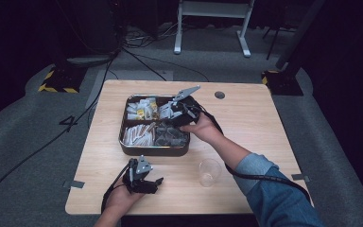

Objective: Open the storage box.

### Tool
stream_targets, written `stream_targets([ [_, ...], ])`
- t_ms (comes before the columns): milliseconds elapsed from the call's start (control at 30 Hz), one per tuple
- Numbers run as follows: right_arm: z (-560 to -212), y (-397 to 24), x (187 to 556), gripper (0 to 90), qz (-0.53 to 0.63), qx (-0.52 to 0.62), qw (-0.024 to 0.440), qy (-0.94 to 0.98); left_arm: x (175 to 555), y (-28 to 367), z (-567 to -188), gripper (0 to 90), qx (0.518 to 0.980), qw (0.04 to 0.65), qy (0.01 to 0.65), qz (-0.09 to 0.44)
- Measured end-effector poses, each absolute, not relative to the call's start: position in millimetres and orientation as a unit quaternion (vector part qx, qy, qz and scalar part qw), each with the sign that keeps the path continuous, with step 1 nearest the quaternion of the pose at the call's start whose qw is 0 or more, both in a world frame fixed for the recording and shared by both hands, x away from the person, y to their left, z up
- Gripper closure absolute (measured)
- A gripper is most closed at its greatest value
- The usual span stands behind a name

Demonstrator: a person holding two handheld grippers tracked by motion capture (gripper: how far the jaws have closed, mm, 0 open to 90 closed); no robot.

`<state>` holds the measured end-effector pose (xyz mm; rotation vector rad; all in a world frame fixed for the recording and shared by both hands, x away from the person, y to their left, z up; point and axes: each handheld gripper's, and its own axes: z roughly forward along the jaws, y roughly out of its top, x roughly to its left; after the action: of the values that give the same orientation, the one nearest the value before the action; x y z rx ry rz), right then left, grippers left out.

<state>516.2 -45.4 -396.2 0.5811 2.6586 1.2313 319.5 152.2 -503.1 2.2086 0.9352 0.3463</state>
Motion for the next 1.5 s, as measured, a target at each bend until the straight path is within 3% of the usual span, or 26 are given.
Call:
stream_targets([
  [500, -423, -7, 539, 41.8, 0.384, 0.203, 0.050, 0.899, 321, 153, -503, 21.0, 0.856, 0.353, 0.355, 0.131],
  [700, -429, 6, 541, 45.3, 0.360, 0.209, 0.061, 0.907, 321, 153, -503, 21.1, 0.856, 0.353, 0.353, 0.131],
  [1000, -432, 16, 543, 57.9, 0.362, 0.223, 0.079, 0.902, 321, 153, -503, 21.7, 0.857, 0.352, 0.352, 0.133],
  [1500, -427, 14, 543, 59.0, 0.370, 0.211, 0.087, 0.900, 320, 153, -503, 25.2, 0.859, 0.355, 0.343, 0.132],
])
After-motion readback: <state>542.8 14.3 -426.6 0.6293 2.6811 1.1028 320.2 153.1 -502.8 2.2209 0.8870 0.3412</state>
